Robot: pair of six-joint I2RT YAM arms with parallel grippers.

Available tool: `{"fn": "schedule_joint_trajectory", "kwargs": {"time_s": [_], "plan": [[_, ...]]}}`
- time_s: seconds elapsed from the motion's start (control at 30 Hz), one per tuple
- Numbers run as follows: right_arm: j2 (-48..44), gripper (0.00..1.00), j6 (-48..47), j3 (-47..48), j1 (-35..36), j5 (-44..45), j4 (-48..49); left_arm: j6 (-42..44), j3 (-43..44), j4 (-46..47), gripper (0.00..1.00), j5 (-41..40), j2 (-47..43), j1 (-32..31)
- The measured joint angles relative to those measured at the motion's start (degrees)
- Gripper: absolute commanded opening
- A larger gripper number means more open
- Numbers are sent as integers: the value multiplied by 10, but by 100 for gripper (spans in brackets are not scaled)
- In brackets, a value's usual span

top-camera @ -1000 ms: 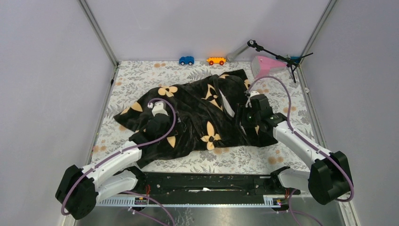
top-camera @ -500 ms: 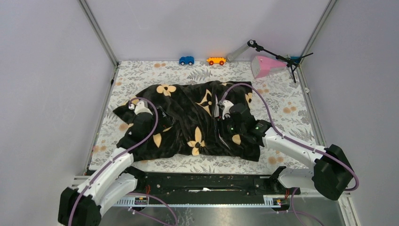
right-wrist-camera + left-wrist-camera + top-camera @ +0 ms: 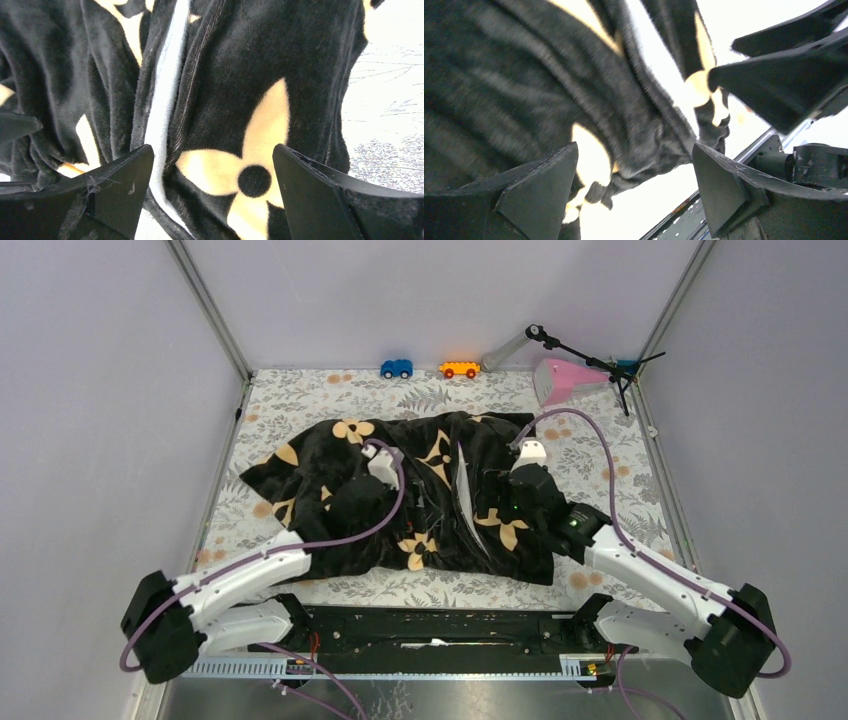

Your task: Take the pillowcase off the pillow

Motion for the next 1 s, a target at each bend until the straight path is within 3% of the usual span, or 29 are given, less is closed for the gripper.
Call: {"fn": "schedule_joint_trajectory", "kwargs": {"time_s": [0.27, 0.43, 0.53, 0.63, 0.77, 0.87, 1.0], "plan": [[105, 75, 7, 20, 0, -3, 0, 2, 81, 56, 92, 22, 147, -9], [127, 70, 16, 50, 0, 17, 14, -10, 87, 49, 80, 14, 189, 7], [141, 63, 21, 68, 0, 17, 37, -15, 76, 52, 71, 9, 186, 48], [168, 43, 24, 84, 0, 16, 51, -15, 48, 50, 49, -5, 179, 88], [221, 1, 22, 109, 0, 18, 47, -12, 14, 37, 25, -25, 173, 115], [238, 0, 20, 114, 0, 35, 28, -17, -4, 41, 3, -26, 167, 134], [202, 0, 18, 103, -3, 70, 10, -25, -28, 48, 0, -28, 150, 156]]}}
